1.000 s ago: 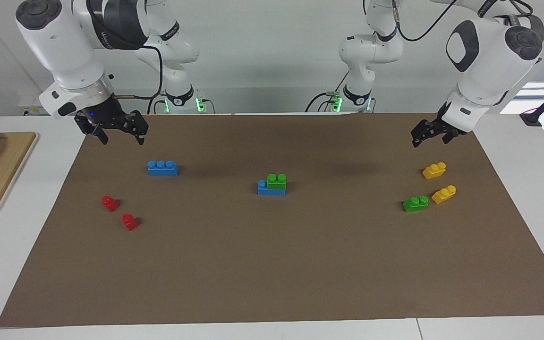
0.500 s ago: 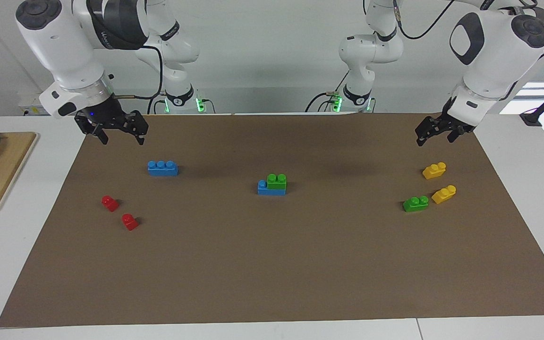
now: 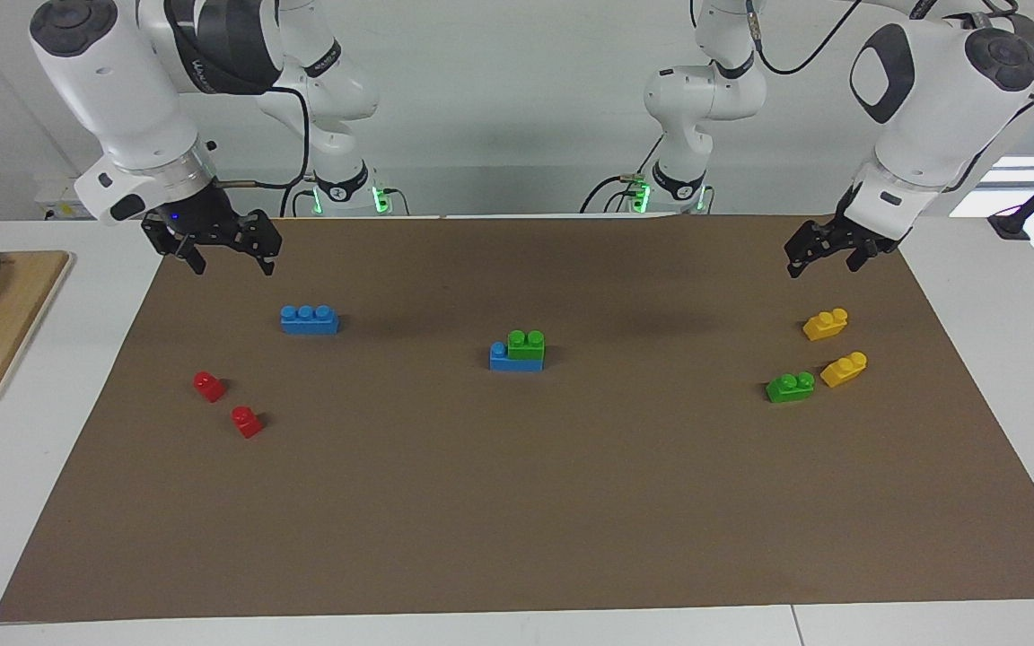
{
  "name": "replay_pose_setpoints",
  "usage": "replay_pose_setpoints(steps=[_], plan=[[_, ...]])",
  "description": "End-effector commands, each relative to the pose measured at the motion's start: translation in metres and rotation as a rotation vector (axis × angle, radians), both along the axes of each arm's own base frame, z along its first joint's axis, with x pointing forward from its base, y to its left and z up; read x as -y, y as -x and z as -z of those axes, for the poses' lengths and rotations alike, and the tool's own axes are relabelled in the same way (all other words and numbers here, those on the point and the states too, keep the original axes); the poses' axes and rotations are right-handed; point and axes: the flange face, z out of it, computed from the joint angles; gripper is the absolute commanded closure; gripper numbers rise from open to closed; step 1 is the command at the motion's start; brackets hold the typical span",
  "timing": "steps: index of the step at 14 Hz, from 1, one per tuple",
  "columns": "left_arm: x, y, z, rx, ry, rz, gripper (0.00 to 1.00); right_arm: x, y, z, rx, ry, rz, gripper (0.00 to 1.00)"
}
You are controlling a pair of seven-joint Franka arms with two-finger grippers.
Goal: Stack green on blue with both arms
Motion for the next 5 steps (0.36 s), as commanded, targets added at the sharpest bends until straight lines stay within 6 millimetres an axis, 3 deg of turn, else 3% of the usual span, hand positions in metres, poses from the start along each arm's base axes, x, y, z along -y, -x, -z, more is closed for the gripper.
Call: replay_pose_setpoints(steps=[1, 5], plan=[[0.0023, 0.0002, -0.0046, 0.011, 0.008, 0.003, 0.0, 0.0048, 0.0031, -0.0042, -0.006, 0.023, -0.022, 0.0], [0.0015, -0.0005, -0.004, 0.013, 0.0, 0.003, 0.0, 0.0048, 0.003, -0.0043, -0.005, 0.023, -0.024, 0.0]])
